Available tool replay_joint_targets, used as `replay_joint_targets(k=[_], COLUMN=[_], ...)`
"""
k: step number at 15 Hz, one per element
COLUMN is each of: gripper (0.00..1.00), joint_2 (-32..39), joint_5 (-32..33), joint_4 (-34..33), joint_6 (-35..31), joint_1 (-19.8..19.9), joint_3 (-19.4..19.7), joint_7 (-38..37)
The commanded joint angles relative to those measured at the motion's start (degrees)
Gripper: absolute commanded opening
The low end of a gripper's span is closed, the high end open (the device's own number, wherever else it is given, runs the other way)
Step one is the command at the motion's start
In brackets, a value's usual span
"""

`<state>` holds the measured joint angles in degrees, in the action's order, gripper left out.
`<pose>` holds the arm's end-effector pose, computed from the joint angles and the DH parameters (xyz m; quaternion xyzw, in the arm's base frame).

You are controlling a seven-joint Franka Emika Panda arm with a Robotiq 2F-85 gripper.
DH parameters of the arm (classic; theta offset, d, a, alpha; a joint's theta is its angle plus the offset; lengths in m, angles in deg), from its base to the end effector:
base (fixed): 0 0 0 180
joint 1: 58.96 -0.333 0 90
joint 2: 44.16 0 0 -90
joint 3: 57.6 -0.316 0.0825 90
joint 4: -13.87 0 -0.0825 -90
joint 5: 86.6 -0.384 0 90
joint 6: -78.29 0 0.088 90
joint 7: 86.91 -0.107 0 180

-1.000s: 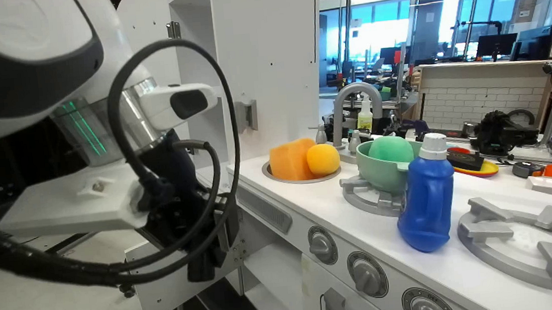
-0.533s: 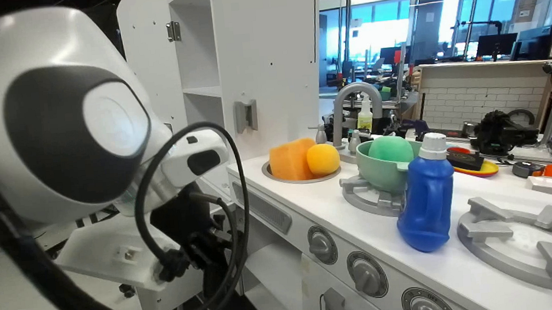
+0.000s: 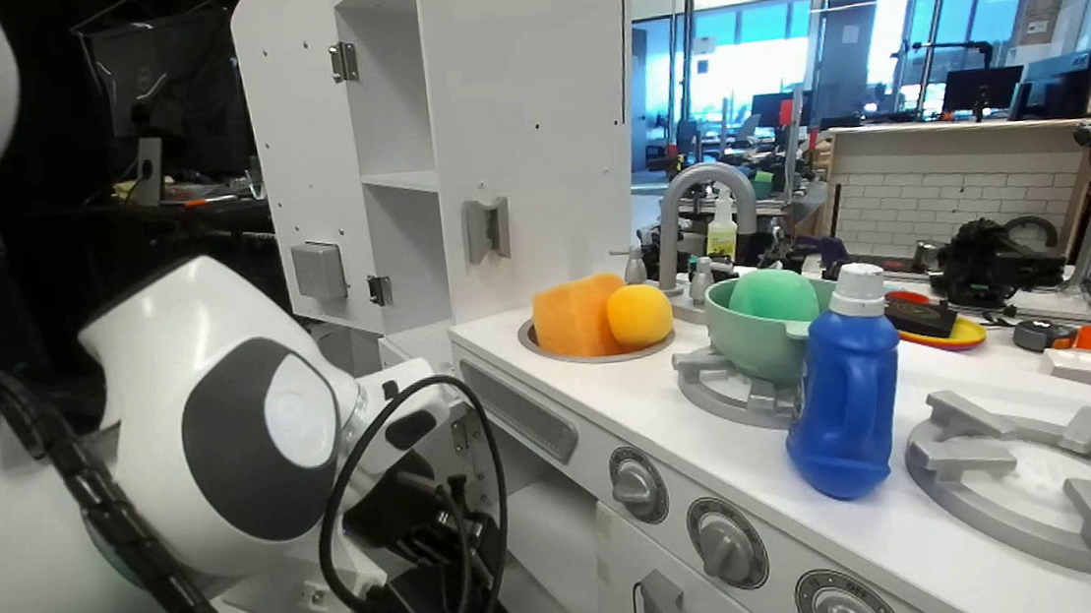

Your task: Open the cabinet under sink, put the black bottle and blue bottle inside the cabinet underneath the sink

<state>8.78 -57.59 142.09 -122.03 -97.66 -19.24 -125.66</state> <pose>0.5219 0.0353 0.0670 0.9626 0.0852 0.2245 0.1251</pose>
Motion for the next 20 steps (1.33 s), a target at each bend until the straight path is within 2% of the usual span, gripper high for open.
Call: replay_joint_targets(k=[1, 2, 4, 6, 8, 11, 15, 20], gripper=[0.06, 0.06, 0.06, 0.06, 0.06, 0.06, 0.06, 0.06], joint_2=[11.49, 12.62, 13.35, 13.23, 12.71, 14.38, 16.86, 22.8], joint_5=[-9.4, -17.27, -26.54, -36.2, -41.67, -46.62, -49.21, -52.47], joint_4=[-4.46, -5.25, -6.6, -9.05, -11.43, -16.1, -19.43, -22.53], joint_6=[-4.86, -4.53, -3.9, -3.67, -2.76, -2.24, -2.37, -0.86], joint_1=[-5.87, -4.63, -4.74, -2.72, -1.89, -0.51, 0.67, -1.92], joint_3=[2.39, -0.43, -1.52, -3.33, -3.63, -4.1, -5.16, -2.76], joint_7=[-2.38, 3.83, 9.11, 16.6, 21.06, 25.14, 28.68, 31.49])
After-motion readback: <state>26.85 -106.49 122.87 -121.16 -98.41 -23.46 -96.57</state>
